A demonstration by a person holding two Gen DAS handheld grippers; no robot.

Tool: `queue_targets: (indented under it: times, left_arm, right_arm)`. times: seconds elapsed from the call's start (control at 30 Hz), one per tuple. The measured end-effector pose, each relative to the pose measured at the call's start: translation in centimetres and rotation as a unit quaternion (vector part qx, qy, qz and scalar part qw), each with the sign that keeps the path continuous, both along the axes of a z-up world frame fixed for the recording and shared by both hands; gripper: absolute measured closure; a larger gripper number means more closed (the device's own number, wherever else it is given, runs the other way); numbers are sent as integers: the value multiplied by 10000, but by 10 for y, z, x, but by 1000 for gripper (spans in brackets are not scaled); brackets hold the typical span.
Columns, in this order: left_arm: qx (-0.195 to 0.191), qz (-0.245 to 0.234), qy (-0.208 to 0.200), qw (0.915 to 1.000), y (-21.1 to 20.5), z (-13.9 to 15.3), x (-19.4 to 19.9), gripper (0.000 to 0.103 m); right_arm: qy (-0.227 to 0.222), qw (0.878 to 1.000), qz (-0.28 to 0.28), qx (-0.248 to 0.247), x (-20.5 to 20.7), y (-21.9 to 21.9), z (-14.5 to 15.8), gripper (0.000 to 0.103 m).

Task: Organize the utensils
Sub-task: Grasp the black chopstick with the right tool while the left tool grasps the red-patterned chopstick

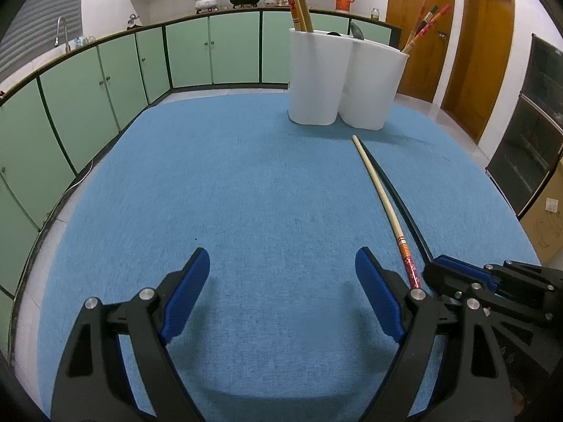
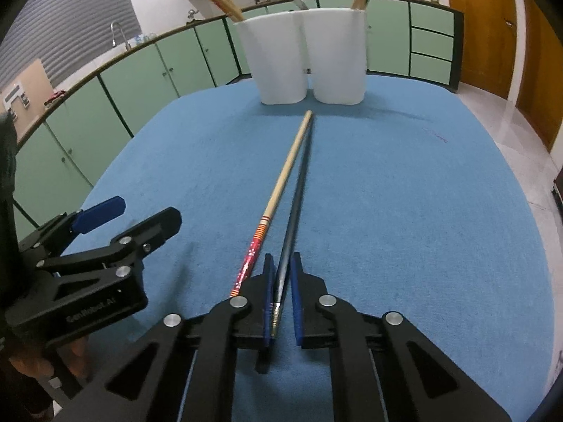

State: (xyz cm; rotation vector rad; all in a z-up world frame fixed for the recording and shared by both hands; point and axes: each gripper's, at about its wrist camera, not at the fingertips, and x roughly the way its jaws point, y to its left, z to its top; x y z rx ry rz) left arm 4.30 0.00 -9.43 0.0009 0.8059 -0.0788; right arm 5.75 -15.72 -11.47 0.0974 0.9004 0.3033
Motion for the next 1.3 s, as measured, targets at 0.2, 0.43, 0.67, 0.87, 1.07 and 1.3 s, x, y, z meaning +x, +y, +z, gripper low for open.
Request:
queue_targets:
  times: [0.2, 0.43, 0.67, 0.87, 1.07, 1.3]
  left_arm:
    - [21, -114, -3, 9999, -8, 1, -4, 21]
    - [-82, -438, 143, 9989, -34, -2, -4, 24]
    - [-90, -638, 484, 9967, -54, -15, 5, 56]
    - [-142, -588, 471, 9971, -52, -14, 4, 60]
    - [-203, -487, 343, 9980, -44, -10, -15, 37]
    - [-172, -450, 365, 9982, -38, -11, -36, 38]
  right_arm:
    - [30, 9992, -381, 147, -12, -30, 0, 97]
    - [114, 9945, -894, 538, -11, -69, -1, 97]
    - [55, 9950, -841, 544, 5, -66, -4, 97]
    - [-50, 9950, -736, 676, -1, -67, -3, 93]
    - [-317, 9960, -625, 554, -26, -71, 5, 83]
    - [-312, 9982, -359, 357, -50, -62, 0, 83]
